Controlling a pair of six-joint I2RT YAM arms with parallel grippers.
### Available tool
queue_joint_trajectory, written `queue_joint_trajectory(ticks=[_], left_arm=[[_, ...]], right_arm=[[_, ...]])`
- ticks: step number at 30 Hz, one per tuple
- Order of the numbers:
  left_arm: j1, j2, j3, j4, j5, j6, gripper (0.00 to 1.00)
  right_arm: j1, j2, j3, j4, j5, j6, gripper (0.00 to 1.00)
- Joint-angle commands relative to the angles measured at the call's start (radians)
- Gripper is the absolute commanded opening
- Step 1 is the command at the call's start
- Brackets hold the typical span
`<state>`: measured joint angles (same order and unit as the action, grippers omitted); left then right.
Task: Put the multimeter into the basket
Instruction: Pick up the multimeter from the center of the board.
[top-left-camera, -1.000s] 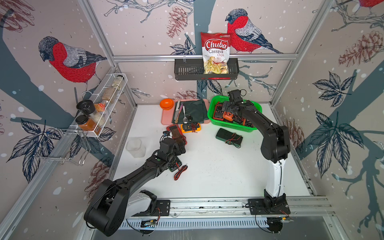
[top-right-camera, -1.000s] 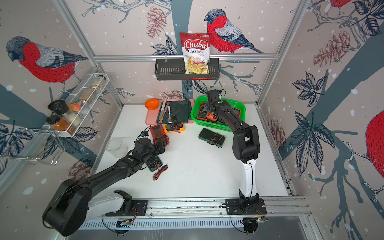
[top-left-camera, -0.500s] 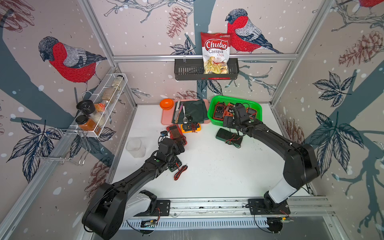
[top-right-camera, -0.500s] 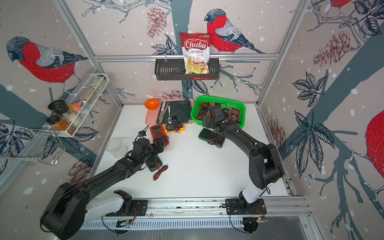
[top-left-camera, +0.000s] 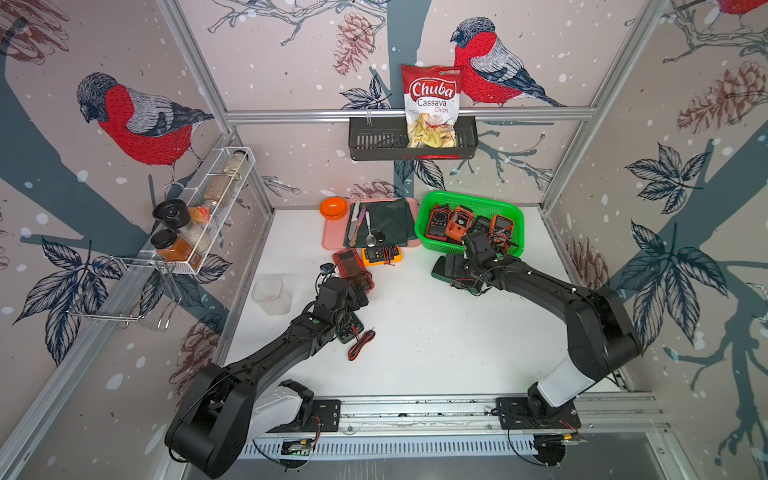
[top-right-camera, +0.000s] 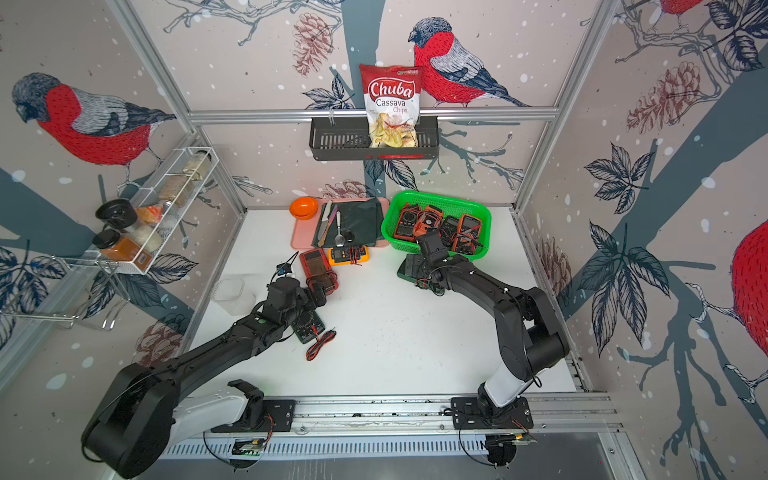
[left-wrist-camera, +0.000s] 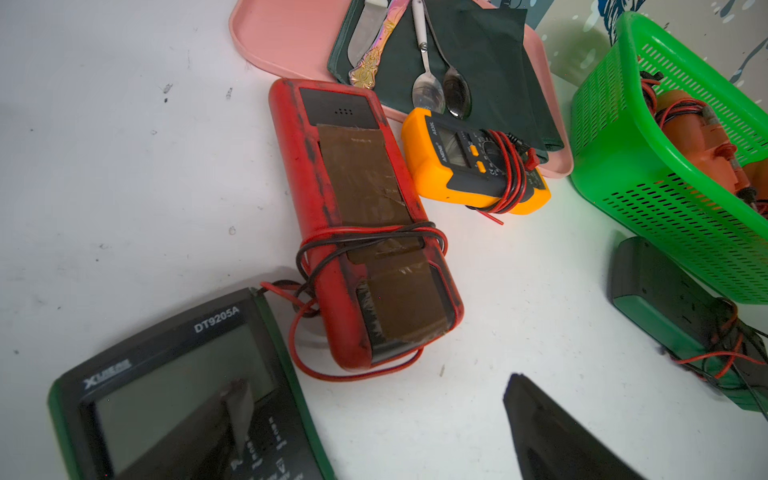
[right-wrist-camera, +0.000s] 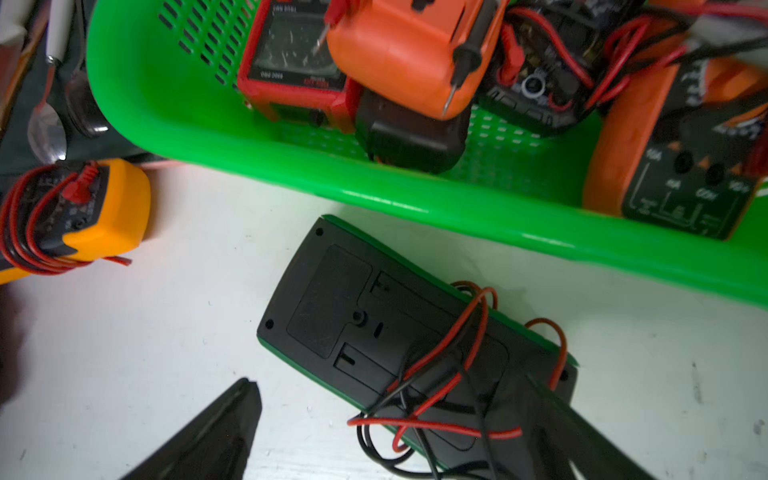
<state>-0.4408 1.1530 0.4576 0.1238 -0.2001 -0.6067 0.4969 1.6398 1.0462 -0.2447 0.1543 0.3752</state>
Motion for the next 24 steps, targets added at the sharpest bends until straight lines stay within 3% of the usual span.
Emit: queue_joint_trajectory(ticks=[1, 12, 21, 24], left_arm=[[0.002, -0.001, -0.005, 0.004, -0.006, -0.016, 0.98], [0.002, -0.02, -0.007, -0.009, -0.026, -0.016, 0.98], [0.005, -0.057, -0.005, 0.009, -0.066, -0.003, 0.98], [0.008, -0.037, 0.034, 0.028, -0.046, 0.09, 0.98]], right_arm=[[-0.01, 0.014, -0.022, 0.041, -0.03, -0.035, 1.0], [-0.044, 0.092, -0.031, 0.083, -0.042, -0.073, 1.0], [0.044, 0.118, -0.02, 0.009, -0.044, -0.065, 1.0], [0.088, 0.11, -0.009, -0.026, -0.026, -0.05, 1.0]])
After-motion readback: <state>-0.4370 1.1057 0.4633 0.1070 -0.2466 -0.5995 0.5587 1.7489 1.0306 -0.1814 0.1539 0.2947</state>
